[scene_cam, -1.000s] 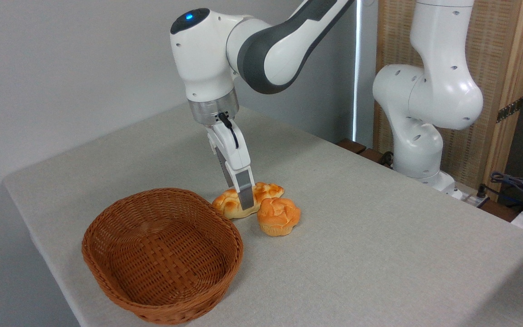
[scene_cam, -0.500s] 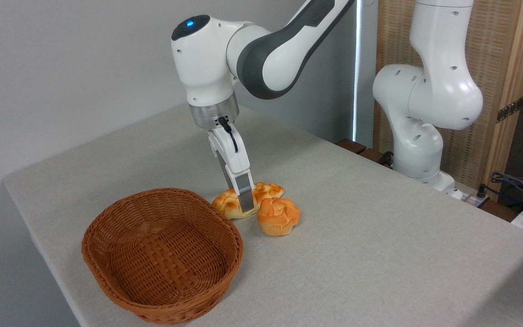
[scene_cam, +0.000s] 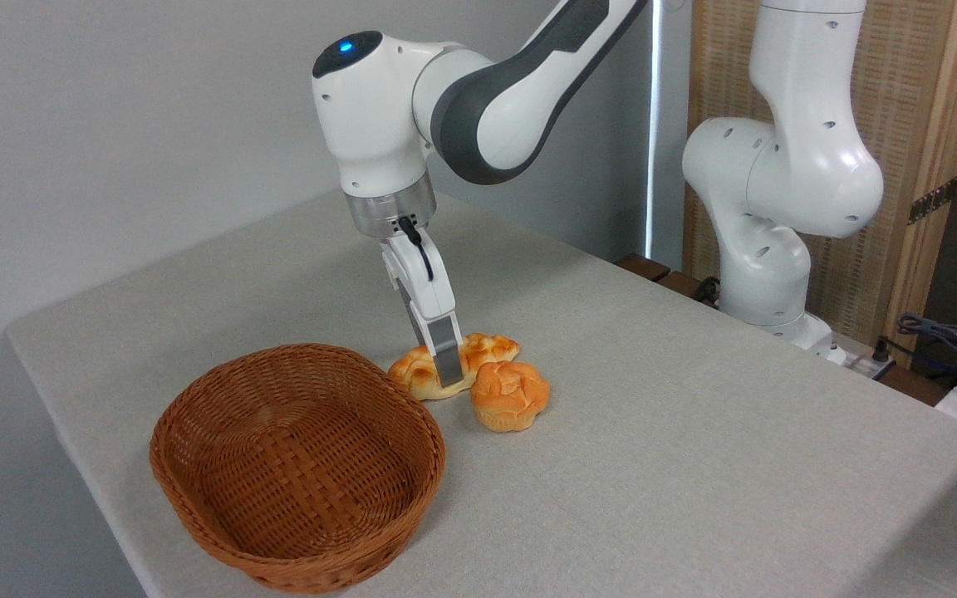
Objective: Put bread into the basket
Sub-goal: 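Close the gripper on the braided roll's end, then lift the braided roll and carry it over the wicker basket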
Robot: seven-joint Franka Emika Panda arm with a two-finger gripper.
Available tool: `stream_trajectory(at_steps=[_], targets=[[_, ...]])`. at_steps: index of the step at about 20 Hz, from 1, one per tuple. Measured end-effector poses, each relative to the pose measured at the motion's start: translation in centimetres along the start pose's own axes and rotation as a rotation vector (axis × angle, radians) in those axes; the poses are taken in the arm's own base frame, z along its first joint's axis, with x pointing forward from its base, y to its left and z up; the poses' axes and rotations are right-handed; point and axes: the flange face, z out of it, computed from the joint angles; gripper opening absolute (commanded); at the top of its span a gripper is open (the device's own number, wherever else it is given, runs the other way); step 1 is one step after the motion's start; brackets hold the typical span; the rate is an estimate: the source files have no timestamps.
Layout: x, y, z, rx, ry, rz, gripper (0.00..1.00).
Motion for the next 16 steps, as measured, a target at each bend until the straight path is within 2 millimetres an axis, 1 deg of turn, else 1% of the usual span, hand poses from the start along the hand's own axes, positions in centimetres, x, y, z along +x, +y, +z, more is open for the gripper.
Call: stream_trajectory(at_steps=[2,4,5,8,10,11,13,16], targets=[[0.01,-0.01,0.05,-0.001,0.000,0.000,0.50],[0.02,-0.01,0.06,-0.001,-0.001,0.001,0.54],[0.02,-0.01,0.06,-0.001,-0.001,0.001,0.59],[0.03,0.00,0.06,-0.001,0.000,0.002,0.59],[0.04,0.00,0.05,0.000,0.000,0.002,0.57],[0.05,0.02,0.02,0.000,0.000,0.002,0.55],[0.05,0.08,-0.05,0.000,-0.001,0.003,0.55],[-0.21,0.49,-0.16,-0.009,-0.070,0.034,0.55]])
